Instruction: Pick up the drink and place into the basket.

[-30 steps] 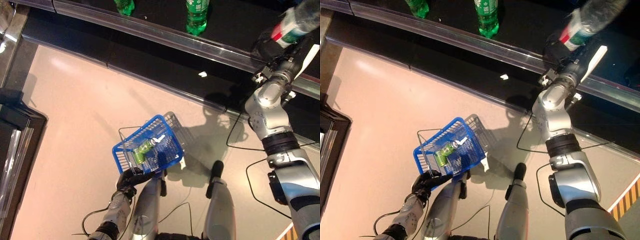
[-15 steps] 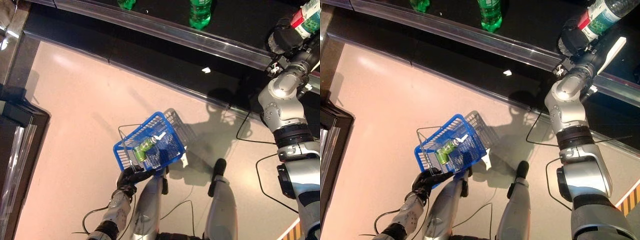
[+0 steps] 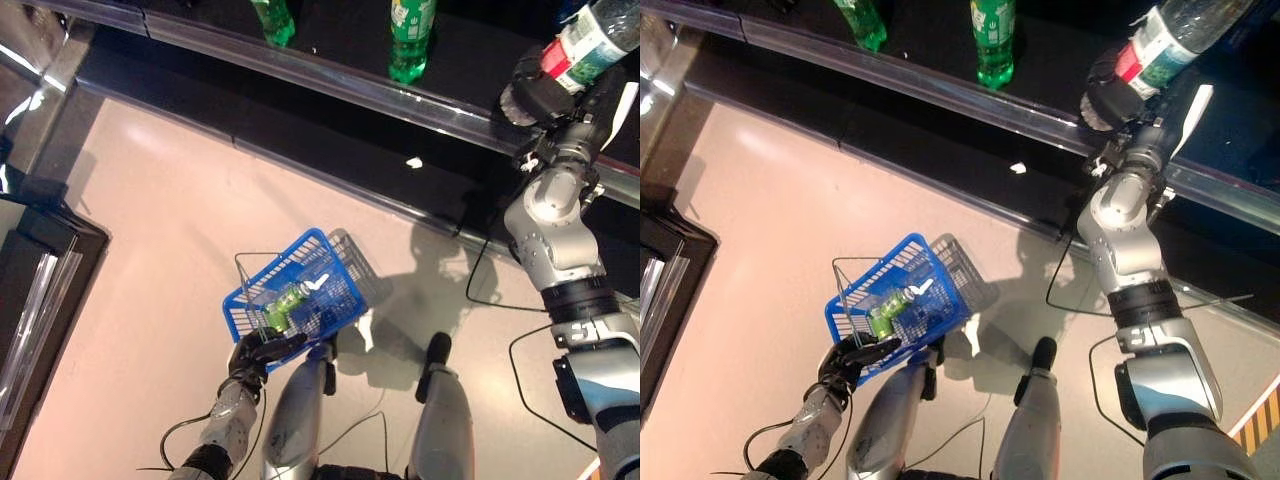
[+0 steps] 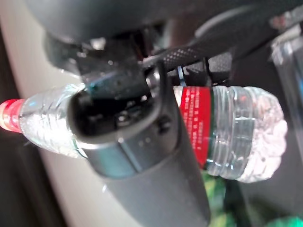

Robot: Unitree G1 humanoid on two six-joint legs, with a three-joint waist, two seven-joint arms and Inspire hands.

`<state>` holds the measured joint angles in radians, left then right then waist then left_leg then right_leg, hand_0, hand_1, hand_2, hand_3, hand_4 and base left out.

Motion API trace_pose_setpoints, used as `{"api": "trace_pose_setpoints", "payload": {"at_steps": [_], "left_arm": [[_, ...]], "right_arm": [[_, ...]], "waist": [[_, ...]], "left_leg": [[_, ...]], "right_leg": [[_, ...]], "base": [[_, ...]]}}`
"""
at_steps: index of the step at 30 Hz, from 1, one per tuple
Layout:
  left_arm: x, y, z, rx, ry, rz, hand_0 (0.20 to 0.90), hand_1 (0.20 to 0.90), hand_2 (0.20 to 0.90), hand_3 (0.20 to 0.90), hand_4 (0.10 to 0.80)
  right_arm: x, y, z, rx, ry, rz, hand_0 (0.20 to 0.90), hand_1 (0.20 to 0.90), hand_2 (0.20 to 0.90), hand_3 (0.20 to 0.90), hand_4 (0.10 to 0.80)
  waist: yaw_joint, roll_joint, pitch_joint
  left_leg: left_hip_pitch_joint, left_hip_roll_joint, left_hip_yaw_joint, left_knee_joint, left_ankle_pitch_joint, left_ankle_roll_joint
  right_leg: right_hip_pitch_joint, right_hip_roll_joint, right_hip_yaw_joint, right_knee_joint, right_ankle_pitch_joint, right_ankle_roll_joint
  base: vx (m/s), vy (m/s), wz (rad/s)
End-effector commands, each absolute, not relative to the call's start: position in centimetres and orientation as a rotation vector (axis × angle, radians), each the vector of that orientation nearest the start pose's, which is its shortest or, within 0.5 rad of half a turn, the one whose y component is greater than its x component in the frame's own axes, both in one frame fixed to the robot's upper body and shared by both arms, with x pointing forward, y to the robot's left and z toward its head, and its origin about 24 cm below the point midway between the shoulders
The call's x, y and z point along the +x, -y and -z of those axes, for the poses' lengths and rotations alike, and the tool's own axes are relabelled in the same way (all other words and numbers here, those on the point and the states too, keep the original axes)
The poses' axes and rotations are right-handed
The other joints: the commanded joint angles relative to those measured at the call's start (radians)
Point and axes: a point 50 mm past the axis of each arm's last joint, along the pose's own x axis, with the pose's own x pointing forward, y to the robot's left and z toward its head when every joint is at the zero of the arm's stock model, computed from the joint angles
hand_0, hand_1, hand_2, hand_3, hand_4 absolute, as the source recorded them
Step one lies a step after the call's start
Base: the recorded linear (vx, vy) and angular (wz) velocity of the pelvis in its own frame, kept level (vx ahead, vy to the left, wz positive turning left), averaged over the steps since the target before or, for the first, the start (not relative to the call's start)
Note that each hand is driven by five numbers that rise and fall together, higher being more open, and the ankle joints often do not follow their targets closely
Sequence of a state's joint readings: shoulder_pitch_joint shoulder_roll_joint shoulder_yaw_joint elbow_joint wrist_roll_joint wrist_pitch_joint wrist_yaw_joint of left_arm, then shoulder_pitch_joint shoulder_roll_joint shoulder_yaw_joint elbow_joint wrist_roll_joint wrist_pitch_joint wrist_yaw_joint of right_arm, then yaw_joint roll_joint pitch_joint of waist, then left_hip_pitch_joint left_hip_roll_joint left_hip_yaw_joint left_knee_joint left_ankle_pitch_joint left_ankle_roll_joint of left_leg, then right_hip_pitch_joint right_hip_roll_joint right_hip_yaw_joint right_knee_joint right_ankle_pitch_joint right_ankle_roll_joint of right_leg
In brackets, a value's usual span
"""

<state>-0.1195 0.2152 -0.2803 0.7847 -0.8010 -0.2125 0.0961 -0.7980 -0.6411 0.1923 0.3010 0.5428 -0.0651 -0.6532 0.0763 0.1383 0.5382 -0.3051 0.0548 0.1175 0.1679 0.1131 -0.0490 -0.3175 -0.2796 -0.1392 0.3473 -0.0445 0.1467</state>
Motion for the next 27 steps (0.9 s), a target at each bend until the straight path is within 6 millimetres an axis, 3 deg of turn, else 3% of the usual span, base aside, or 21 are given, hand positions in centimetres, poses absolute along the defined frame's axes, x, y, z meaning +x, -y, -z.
{"api": "trace_pose_setpoints", "payload": {"at_steps": [1,5,16,19,27], "left_arm": [[22.3,-23.2,4.2,-0.338,-0.194,-0.256,0.3,0.3,0.3,0.2,0.1],[22.3,-23.1,2.6,-0.326,-0.113,-0.187,0.3,0.3,0.3,0.2,0.1],[23.5,-21.5,-2.3,-0.321,0.077,-0.001,0.3,0.3,0.3,0.2,0.1],[23.8,-20.8,-4.4,-0.319,0.151,0.067,0.3,0.3,0.3,0.2,0.1],[23.9,-19.3,-7.9,-0.3,0.268,0.21,0.3,0.3,0.3,0.2,0.1]], "right_arm": [[29.5,20.9,-34.5,-0.058,1.052,0.259,0.3,0.3,0.3,0.2,0.1],[28.8,19.1,-31.1,-0.039,0.99,0.083,0.3,0.3,0.3,0.2,0.1],[27.2,13.1,-26.9,0.045,0.852,-0.361,0.3,0.3,0.3,0.2,0.1],[26.3,10.8,-25.4,0.036,0.786,-0.507,0.3,0.3,0.3,0.2,0.1],[26.6,8.0,-23.1,0.049,0.673,-0.574,0.3,0.3,0.3,0.2,0.1]], "waist": [[0.0,-0.047,-0.084],[0.008,-0.076,-0.128],[0.031,-0.11,-0.177],[0.05,-0.118,-0.185],[0.098,-0.12,-0.18]], "left_leg": [[0.035,0.003,-0.041,0.197,-0.135,-0.02],[0.092,0.01,-0.044,0.167,-0.131,-0.021],[0.163,0.011,-0.05,0.123,-0.151,-0.015],[0.169,0.008,-0.063,0.118,-0.158,-0.013],[0.175,0.001,-0.101,0.108,-0.154,-0.01]], "right_leg": [[0.058,0.05,-0.068,0.015,-0.033,-0.121],[0.135,0.05,-0.079,-0.021,-0.026,-0.117],[0.237,0.063,-0.092,-0.078,-0.019,-0.107],[0.257,0.062,-0.102,-0.087,-0.021,-0.102],[0.29,0.062,-0.133,-0.094,-0.025,-0.095]], "base": [[0.113,0.025,0.13],[0.116,-0.008,0.11],[0.059,-0.012,0.09],[0.032,-0.034,0.06],[0.014,-0.035,0.19]]}}
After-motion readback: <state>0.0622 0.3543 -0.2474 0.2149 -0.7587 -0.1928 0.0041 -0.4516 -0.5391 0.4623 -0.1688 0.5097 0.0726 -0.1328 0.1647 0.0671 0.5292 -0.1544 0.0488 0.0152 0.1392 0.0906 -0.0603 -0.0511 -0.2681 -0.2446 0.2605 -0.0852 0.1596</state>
